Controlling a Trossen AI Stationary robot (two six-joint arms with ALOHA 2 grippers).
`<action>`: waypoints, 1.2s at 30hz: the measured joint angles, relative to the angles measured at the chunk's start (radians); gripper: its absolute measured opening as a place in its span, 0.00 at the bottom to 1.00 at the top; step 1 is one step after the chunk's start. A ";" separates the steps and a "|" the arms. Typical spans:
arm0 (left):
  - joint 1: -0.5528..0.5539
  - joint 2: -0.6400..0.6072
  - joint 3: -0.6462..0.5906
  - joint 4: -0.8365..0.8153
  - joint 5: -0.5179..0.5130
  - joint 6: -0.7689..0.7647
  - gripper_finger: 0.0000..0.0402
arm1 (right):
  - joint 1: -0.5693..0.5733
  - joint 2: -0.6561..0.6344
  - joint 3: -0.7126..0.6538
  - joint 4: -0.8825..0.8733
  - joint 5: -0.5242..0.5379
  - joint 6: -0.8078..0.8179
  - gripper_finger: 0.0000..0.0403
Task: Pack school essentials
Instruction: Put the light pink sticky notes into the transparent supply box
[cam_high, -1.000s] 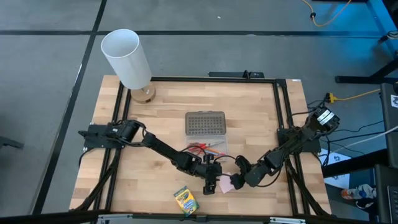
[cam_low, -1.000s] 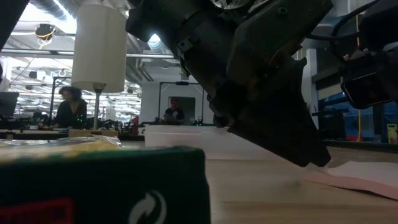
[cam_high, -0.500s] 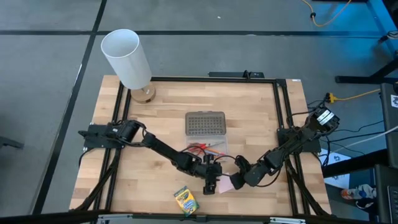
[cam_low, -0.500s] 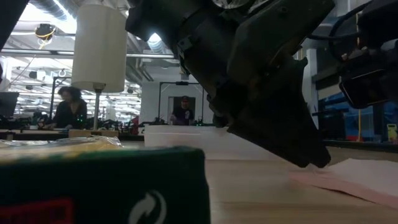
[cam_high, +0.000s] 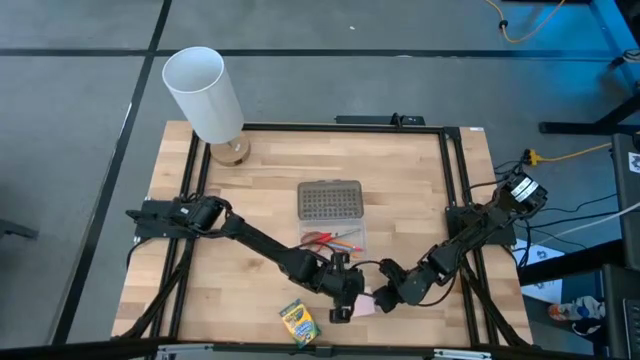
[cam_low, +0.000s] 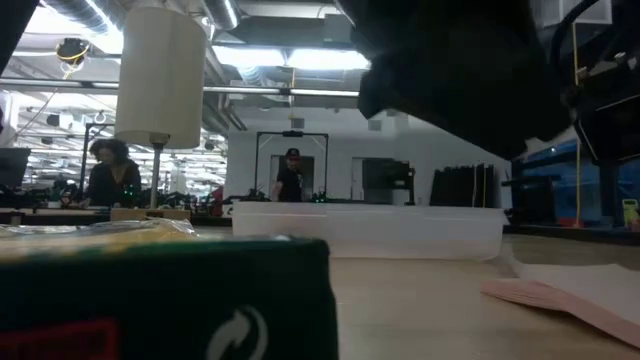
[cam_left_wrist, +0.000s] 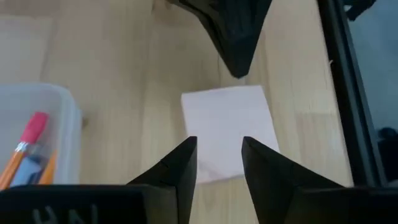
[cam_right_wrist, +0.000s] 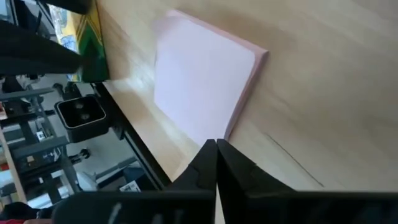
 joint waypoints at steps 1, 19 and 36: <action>-0.001 -0.001 0.012 -0.028 0.010 -0.004 0.30 | 0.000 0.000 0.000 -0.002 -0.003 0.010 0.02; -0.055 0.007 -0.154 0.084 0.002 -0.058 0.30 | -0.007 -0.002 0.001 -0.064 0.009 0.038 0.32; -0.020 0.063 -0.149 0.212 0.093 -0.075 0.18 | -0.038 0.017 0.002 -0.052 -0.017 0.036 0.33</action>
